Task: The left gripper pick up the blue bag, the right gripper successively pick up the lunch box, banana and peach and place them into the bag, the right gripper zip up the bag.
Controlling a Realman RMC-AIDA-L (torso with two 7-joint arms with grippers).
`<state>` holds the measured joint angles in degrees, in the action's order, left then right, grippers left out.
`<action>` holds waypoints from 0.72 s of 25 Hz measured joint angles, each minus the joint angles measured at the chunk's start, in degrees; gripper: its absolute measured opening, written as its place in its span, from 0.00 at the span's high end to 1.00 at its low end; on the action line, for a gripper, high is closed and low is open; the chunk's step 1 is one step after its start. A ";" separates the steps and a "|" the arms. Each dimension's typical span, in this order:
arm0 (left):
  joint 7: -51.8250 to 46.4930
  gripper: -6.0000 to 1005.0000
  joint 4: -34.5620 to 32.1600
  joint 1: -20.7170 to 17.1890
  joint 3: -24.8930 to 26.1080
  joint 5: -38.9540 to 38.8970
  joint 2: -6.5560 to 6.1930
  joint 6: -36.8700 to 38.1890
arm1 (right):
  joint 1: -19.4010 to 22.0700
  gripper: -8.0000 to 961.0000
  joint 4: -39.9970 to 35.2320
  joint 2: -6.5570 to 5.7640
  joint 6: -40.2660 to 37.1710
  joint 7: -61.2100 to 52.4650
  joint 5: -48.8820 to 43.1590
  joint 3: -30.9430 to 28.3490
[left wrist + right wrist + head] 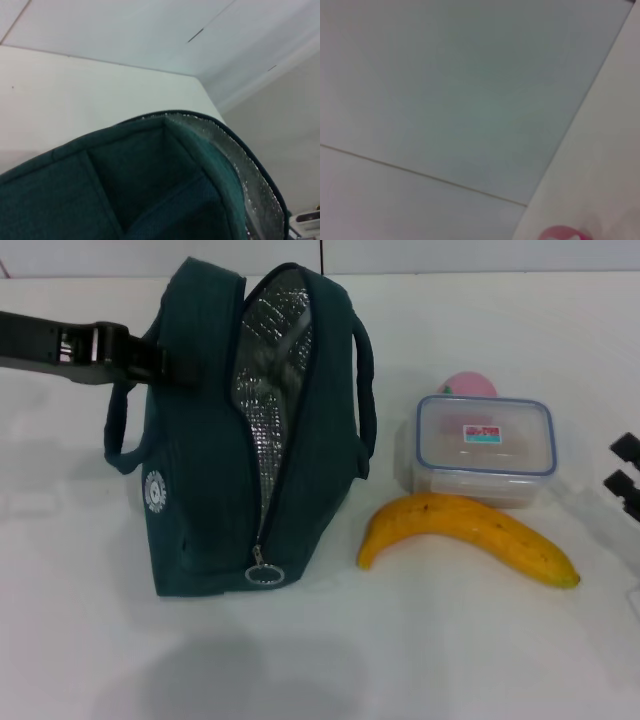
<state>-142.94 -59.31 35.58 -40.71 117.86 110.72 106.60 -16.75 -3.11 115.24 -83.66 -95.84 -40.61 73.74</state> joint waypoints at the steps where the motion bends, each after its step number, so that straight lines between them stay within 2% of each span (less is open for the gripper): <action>1: 0.03 0.96 0.03 0.00 0.02 -0.51 -0.02 -0.04 | -0.50 0.09 0.00 0.05 0.82 -0.02 -0.01 0.41; 10: 1.54 0.96 0.73 0.05 0.02 -1.73 -0.58 -0.35 | -3.36 0.09 -0.65 0.53 5.97 -0.08 -0.02 1.15; 18: 4.87 0.96 7.42 1.91 0.01 -2.04 -2.08 -0.74 | -5.76 0.09 -0.65 0.61 8.52 -0.16 0.00 1.73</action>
<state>-138.07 -51.89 37.48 -40.70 115.82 108.65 105.86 -22.51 -3.77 115.85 -75.13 -96.00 -40.61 75.47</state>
